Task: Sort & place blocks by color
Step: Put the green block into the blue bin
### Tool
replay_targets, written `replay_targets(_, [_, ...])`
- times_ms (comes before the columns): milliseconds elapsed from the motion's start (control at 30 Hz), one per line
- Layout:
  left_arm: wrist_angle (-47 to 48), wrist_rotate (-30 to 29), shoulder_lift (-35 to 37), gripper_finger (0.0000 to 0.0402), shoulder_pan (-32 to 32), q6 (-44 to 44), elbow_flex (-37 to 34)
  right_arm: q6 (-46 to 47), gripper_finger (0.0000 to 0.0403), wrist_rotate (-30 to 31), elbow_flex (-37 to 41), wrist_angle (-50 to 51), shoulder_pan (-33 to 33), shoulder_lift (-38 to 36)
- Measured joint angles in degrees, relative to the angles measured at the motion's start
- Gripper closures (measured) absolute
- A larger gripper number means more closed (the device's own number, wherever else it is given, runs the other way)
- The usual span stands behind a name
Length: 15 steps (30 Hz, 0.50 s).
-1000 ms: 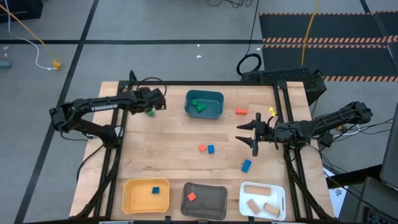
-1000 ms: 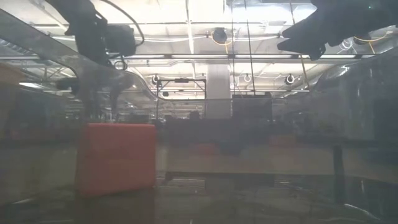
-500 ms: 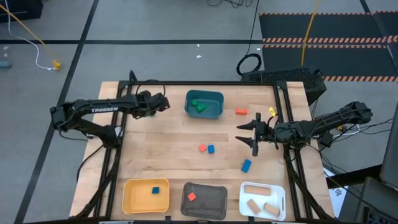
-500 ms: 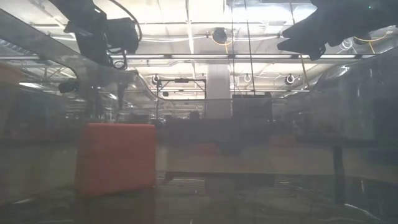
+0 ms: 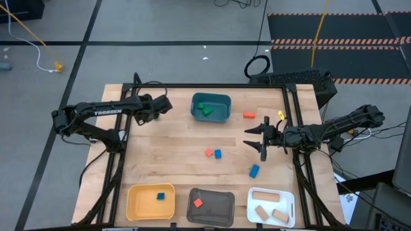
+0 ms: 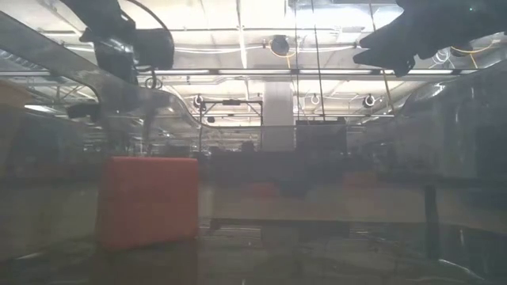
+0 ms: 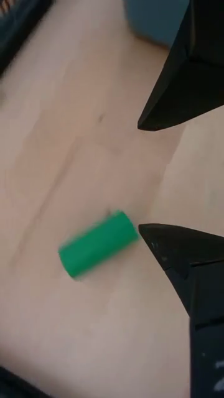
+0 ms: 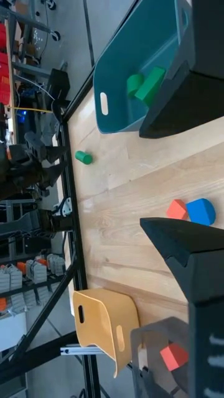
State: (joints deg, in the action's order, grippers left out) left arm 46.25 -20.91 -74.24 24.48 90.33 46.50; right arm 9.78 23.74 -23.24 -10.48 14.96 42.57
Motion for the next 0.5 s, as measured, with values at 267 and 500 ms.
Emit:
replay_targets(267, [6.86, 0.52, 0.00, 0.0144, 1.63, 10.98, 0.00, 0.00, 0.0190, -0.01, 0.00, 0.01, 0.00, 0.00])
replay_targets(500, [6.55, 4.13, -0.02, 0.0144, 3.75, 12.75, -2.89, 0.01, 0.0190, -0.01, 0.00, 0.00, 0.00, 0.00])
